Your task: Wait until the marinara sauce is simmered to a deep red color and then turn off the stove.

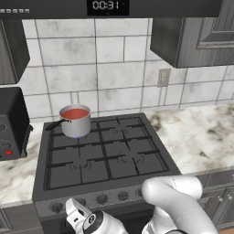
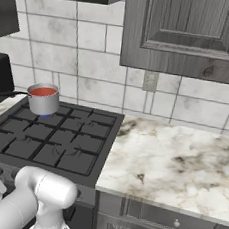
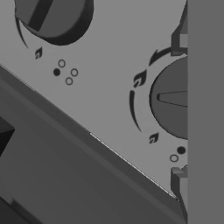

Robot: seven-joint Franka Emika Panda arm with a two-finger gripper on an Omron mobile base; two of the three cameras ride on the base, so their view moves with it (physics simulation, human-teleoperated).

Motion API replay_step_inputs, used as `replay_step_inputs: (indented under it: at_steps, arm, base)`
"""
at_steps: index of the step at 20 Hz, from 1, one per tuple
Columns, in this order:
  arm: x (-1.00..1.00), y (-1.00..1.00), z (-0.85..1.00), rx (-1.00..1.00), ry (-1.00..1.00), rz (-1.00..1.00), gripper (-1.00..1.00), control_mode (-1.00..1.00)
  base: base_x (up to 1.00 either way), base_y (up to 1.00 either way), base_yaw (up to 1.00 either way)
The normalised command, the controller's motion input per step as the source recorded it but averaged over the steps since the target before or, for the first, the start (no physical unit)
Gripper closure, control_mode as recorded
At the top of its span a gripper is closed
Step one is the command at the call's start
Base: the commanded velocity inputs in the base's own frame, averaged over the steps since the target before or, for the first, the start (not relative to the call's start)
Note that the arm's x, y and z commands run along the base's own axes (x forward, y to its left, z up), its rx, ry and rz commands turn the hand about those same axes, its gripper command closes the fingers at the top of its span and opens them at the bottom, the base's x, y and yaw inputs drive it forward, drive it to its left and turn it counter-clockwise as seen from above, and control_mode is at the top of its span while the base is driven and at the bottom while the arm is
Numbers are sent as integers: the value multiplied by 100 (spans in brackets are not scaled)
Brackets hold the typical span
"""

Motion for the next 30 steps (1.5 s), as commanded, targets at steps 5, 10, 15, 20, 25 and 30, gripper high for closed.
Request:
replay_step_inputs:
  at_steps: [5,10,15,20,25,30]
  arm:
    - [0,0,0,0,0,0,-100,-100]
    - [0,0,0,0,0,0,-100,-100]
    - [0,0,0,0,0,0,-100,-100]
    - [0,0,0,0,0,0,-100,-100]
    - [0,0,0,0,0,0,-100,-100]
    - [0,0,0,0,0,0,-100,-100]
  base:
    - [0,0,0]
    - [0,0,0]
    - [0,0,0]
    - [0,0,0]
    - [0,0,0]
    - [0,0,0]
